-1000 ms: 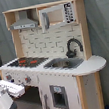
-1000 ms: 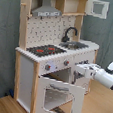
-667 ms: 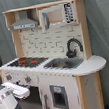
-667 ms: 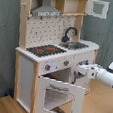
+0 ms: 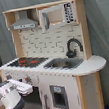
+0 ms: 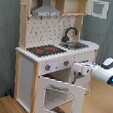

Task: Play with the kitchen

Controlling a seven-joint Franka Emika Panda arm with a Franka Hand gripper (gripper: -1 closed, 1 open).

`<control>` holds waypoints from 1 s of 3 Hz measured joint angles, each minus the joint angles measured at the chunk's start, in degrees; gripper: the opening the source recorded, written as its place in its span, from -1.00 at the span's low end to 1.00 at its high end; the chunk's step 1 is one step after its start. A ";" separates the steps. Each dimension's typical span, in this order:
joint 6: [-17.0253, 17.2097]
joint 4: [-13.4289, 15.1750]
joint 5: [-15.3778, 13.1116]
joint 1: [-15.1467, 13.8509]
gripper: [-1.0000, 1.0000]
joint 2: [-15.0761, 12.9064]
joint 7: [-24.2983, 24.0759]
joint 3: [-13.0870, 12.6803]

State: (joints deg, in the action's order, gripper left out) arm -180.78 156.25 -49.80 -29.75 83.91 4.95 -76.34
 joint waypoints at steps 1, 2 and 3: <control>-2.37 -3.11 0.00 -4.38 1.00 0.00 0.26 -0.08; -6.11 -5.10 0.00 -8.15 1.00 0.01 2.42 -0.28; -9.55 -7.20 0.00 -11.65 1.00 0.01 5.07 -1.00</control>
State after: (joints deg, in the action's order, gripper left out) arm -190.33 149.05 -49.80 -41.40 83.92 10.02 -77.34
